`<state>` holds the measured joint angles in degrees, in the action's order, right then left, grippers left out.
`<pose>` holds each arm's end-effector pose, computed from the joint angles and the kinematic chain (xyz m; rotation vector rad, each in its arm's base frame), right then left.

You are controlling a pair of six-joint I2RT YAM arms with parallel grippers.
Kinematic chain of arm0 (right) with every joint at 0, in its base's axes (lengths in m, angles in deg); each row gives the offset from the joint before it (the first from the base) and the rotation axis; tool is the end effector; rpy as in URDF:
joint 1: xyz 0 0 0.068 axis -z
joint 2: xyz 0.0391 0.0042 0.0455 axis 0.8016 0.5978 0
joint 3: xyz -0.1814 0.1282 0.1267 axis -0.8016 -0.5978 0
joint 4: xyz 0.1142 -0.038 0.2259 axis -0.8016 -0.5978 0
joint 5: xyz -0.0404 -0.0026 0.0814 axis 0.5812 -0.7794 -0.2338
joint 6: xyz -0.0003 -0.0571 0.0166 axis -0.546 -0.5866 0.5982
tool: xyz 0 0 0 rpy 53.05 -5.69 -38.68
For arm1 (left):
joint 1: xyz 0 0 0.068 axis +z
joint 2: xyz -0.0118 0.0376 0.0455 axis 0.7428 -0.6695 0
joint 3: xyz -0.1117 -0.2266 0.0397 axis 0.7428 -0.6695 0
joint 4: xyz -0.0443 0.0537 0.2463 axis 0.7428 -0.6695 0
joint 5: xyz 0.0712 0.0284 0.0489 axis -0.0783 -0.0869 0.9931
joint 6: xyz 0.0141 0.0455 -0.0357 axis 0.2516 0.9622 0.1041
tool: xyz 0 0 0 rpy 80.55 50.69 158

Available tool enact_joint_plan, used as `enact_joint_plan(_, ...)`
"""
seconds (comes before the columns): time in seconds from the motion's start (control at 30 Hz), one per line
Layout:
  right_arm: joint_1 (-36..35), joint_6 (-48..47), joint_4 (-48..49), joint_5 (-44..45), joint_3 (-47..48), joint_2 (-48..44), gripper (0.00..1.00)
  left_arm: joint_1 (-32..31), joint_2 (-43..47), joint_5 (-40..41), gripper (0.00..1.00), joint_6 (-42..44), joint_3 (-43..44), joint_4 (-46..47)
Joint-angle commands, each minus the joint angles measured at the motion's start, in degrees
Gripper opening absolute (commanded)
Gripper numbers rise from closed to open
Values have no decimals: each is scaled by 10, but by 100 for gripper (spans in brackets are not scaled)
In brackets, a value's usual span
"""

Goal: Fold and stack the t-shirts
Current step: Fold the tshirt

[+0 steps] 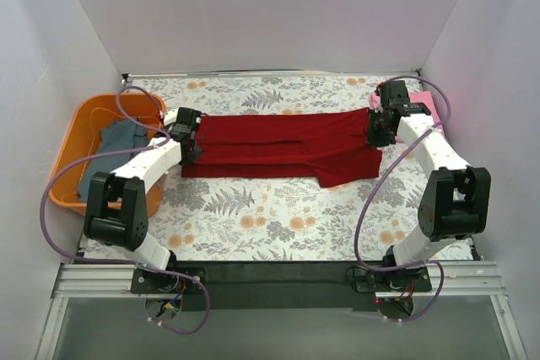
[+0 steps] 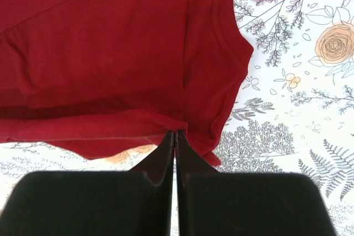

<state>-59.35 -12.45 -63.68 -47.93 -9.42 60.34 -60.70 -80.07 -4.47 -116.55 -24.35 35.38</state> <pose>0.3342 0.0323 0.2468 0.1513 2.5568 0.0261 0.3025 -0.0508 0.1874 -1.4038 2.1017 -0.0619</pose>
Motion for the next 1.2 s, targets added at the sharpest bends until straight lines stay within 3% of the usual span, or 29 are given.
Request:
enact_joint_plan(0.0, 10, -8, 24, -2, 28, 16, 1, 10, -21, 9, 0, 18, 31, 22)
enact_joint_plan(0.27, 20, -11, 37, -18, 56, 57, 1, 15, -68, 11, 0, 24, 68, 35)
enact_joint_plan(0.8, 25, -5, 61, -53, 100, 121, 1, 20, -111, 20, 0, 2, 53, 60)
enact_joint_plan(1.17, 25, -9, 88, -23, 94, 143, 1, 20, -125, 33, 0, -12, 60, 65)
